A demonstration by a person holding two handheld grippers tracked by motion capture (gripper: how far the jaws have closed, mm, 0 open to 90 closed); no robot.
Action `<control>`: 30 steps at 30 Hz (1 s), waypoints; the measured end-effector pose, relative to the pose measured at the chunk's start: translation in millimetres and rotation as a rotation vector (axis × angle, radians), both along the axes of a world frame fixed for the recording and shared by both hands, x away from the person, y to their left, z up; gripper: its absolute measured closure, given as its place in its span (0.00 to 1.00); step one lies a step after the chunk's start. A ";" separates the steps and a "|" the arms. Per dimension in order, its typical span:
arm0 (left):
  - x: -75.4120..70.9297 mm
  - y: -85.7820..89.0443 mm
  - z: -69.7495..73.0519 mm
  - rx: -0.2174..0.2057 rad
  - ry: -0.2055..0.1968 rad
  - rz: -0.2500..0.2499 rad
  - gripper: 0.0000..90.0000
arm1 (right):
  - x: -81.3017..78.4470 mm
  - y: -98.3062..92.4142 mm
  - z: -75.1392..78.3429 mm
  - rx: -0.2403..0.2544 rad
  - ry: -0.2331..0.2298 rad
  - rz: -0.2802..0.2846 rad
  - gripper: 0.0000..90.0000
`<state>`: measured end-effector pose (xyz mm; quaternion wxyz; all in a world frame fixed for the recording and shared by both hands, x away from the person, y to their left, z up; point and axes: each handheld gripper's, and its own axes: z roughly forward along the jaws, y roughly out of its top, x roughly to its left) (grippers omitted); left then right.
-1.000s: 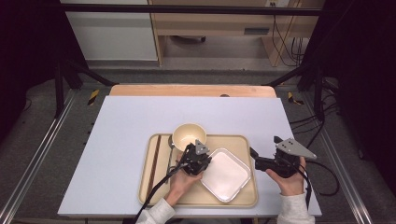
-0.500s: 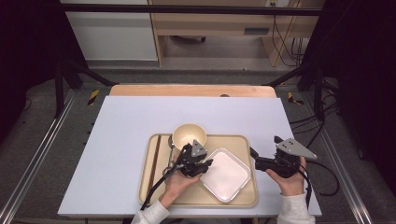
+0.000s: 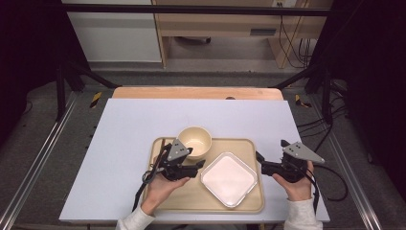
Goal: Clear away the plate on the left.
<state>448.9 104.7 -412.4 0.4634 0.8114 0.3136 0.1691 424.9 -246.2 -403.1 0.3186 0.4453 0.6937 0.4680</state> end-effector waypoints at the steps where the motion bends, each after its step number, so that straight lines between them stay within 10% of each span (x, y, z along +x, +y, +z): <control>1: -0.4 3.2 1.9 0.003 -0.009 0.007 0.40 | -0.2 -0.2 0.2 0.000 -0.001 -0.001 0.04; 30: -15.8 117.3 -7.9 -0.018 -0.041 0.178 0.24 | 0.4 -2.9 -4.3 -0.001 0.016 -0.014 0.04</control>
